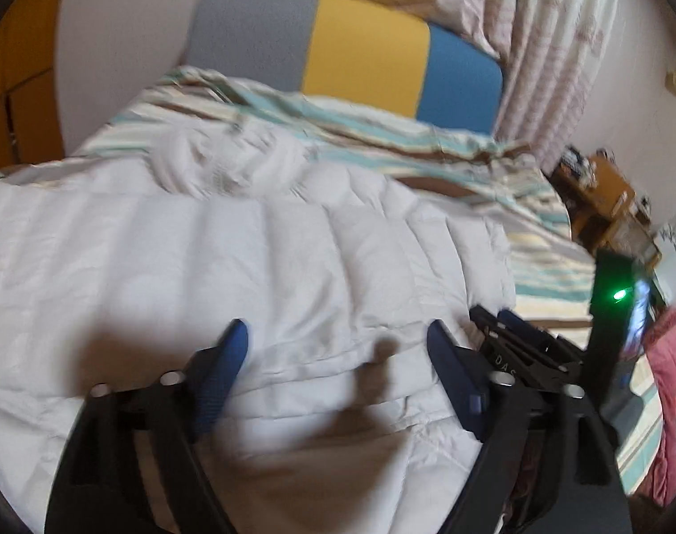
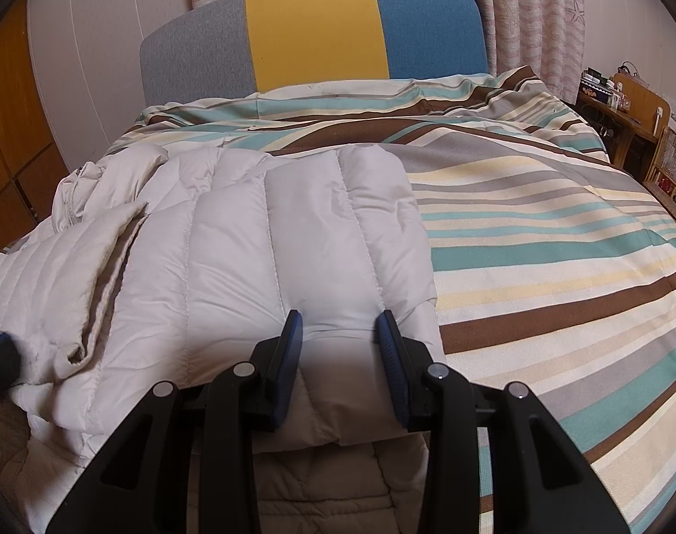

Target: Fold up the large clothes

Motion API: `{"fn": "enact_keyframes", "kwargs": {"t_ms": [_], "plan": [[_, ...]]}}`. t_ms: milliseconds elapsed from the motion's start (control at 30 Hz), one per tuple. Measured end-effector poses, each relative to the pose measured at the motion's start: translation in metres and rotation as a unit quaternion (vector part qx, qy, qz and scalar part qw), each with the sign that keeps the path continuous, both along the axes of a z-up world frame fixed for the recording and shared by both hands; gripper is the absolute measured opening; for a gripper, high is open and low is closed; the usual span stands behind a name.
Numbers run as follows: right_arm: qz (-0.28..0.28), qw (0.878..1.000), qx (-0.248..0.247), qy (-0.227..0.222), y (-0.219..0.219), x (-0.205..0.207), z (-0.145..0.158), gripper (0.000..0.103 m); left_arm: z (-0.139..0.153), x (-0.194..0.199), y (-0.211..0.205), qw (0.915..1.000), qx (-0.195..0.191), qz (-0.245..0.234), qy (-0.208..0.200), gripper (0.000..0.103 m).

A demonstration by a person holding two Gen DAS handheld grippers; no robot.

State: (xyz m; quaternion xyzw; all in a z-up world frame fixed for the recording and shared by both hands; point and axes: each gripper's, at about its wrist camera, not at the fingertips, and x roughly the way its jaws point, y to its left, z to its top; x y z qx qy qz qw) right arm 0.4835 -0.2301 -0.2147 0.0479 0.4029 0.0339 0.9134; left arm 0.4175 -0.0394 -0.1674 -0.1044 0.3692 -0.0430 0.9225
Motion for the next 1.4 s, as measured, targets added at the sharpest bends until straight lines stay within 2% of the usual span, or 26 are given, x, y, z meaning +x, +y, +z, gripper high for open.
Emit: {"fn": "enact_keyframes", "kwargs": {"t_ms": [67,133,200,267,367,400,533,600,700,767,800,933,1033,1100,1233,1300,1367,1400], "plan": [[0.001,1.000,0.002,-0.001,0.000,0.000,0.000,0.038,0.012,-0.012,0.012,1.0000,-0.006,-0.004,-0.004,0.082],[0.010,1.000,0.014,-0.004,-0.002,-0.001,0.001,0.054,0.024,-0.025,0.028,0.9998,-0.011,0.007,-0.013,0.082],[0.015,1.000,0.021,-0.005,-0.002,-0.002,0.004,0.057,0.037,-0.037,0.053,0.9992,-0.001,0.030,-0.026,0.082],[0.013,1.000,0.018,-0.004,-0.002,-0.002,0.010,0.057,0.046,-0.044,0.079,0.9967,0.027,0.067,-0.035,0.082],[0.020,0.999,0.020,-0.016,0.004,-0.008,0.027,0.057,0.054,-0.049,0.133,0.9871,0.062,0.140,-0.044,0.081],[0.029,0.999,0.026,-0.030,0.011,-0.012,0.039,0.057,0.053,-0.048,0.158,0.9809,0.069,0.177,-0.039,0.071],[0.078,0.994,0.047,-0.059,0.049,-0.018,0.070,0.054,0.037,-0.033,0.206,0.9713,0.066,0.229,-0.005,0.058],[0.102,0.992,0.038,-0.064,0.077,-0.018,0.079,0.054,0.026,-0.020,0.212,0.9717,0.079,0.222,0.016,0.058],[0.145,0.987,-0.003,-0.067,0.126,-0.012,0.079,0.052,0.010,-0.003,0.205,0.9711,0.109,0.210,0.035,0.058],[0.163,0.985,-0.023,-0.055,0.146,-0.005,0.068,0.043,0.001,0.004,0.202,0.9713,0.116,0.203,0.045,0.058],[0.160,0.986,-0.035,-0.039,0.152,0.003,0.058,0.034,-0.003,0.006,0.201,0.9711,0.119,0.201,0.047,0.058],[0.121,0.992,-0.025,-0.004,0.134,0.017,0.023,0.032,-0.023,0.010,0.201,0.9704,0.135,0.192,0.057,0.058],[0.116,0.993,-0.002,-0.006,0.125,0.017,0.006,0.032,-0.036,0.013,0.202,0.9723,0.132,0.183,0.061,0.058],[0.114,0.993,-0.017,-0.011,0.130,0.016,0.004,0.032,-0.040,0.013,0.204,0.9727,0.130,0.183,0.060,0.058],[0.114,0.993,-0.024,-0.015,0.129,0.015,0.003,0.032,-0.028,0.004,0.200,0.9720,0.129,0.187,0.059,0.058],[0.113,0.993,-0.019,-0.016,0.126,0.014,0.003,0.032,-0.011,-0.005,0.208,0.9733,0.098,0.203,0.043,0.058],[0.112,0.993,-0.023,-0.018,0.127,0.012,0.003,0.032,-0.001,-0.003,0.218,0.9700,0.079,0.226,0.039,0.058],[0.112,0.993,-0.025,-0.019,0.127,0.009,0.004,0.032,0.001,0.003,0.225,0.9673,0.075,0.238,0.046,0.050]]}}
